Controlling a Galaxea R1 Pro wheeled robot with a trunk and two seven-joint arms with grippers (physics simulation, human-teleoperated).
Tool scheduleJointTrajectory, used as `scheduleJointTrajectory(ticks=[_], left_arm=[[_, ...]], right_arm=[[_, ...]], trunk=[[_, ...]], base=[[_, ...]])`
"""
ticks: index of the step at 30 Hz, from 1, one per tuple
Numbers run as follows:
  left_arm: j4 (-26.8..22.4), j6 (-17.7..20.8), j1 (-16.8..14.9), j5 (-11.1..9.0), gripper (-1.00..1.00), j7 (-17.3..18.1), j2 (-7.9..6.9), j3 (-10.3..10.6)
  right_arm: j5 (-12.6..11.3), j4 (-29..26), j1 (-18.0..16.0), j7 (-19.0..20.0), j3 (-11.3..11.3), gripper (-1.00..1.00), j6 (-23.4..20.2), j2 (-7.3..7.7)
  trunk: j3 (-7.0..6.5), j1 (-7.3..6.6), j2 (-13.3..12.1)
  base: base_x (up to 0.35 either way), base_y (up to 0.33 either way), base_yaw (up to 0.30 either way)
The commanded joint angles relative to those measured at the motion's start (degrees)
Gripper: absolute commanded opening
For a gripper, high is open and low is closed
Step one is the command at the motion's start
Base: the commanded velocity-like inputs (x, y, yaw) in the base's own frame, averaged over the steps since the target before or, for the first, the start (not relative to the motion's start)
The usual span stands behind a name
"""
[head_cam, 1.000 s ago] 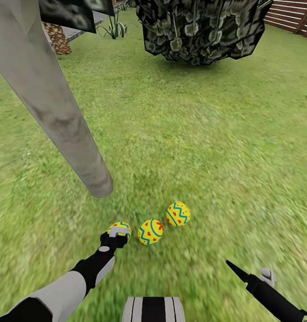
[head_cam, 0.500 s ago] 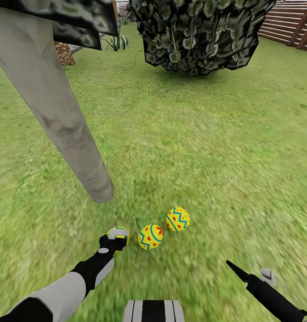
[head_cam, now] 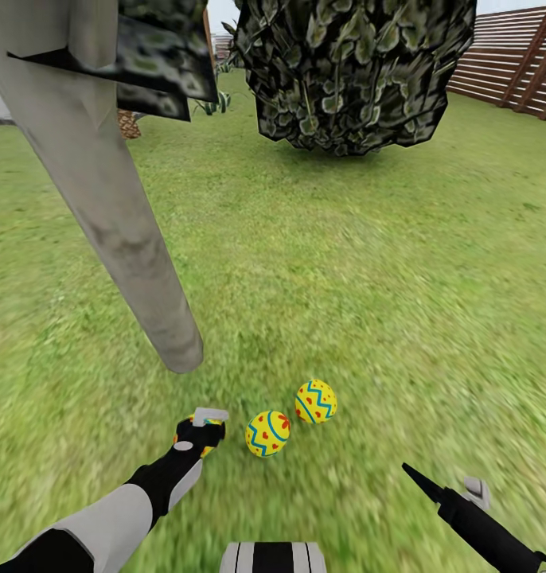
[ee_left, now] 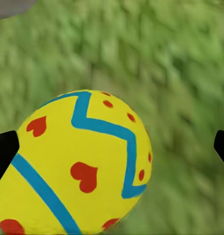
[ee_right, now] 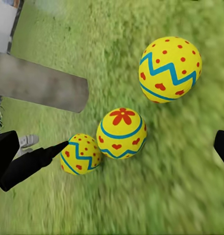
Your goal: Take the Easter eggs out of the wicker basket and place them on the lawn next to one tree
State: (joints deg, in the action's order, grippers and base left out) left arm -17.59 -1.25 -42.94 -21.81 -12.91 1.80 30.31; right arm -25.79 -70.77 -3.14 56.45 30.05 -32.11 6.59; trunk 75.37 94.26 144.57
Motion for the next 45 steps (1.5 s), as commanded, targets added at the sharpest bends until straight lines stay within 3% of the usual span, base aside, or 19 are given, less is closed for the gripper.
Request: scheduleJointTrajectory(ticks=[1, 13, 30, 36, 45], left_arm=[[0.0, 0.0, 0.0, -0.5, 1.0, -0.4, -0.03, 0.5], [0.0, 1.6, 0.0, -0.5, 1.0, -0.6, -0.11, 0.4], [0.5, 1.6, 0.0, -0.6, 1.0, -0.7, -0.07, 0.4], [1.1, 1.6, 0.1, -0.6, 1.0, -0.7, -0.05, 0.3], [2.8, 1.6, 3.3, -0.6, 1.0, -0.8, 0.01, 0.4]], right_arm=[[-0.3, 0.0, 0.0, 0.1, 0.0, 1.0, -0.4, 0.0], [-0.2, 0.0, 0.0, 0.0, -0.5, 1.0, -0.5, -0.01], [-0.2, 0.0, 0.0, 0.0, -0.7, 1.0, -0.5, -0.08], [-0.2, 0.0, 0.0, 0.0, -0.7, 1.0, -0.5, -0.09], [0.0, 0.1, 0.0, -0.1, -0.8, 1.0, -0.5, -0.09]], trunk=[[-0.19, -0.03, 0.0], [-2.85, -0.34, -0.2], [-6.62, -0.78, -0.4], [-7.95, -0.94, -0.5], [-9.94, -1.17, -0.6]], base=[[0.0, 0.0, 0.0], [-0.015, 0.0, 0.0], [-0.319, 0.0, 0.0], [-0.085, 0.0, 0.0], [-0.245, 0.0, 0.0]])
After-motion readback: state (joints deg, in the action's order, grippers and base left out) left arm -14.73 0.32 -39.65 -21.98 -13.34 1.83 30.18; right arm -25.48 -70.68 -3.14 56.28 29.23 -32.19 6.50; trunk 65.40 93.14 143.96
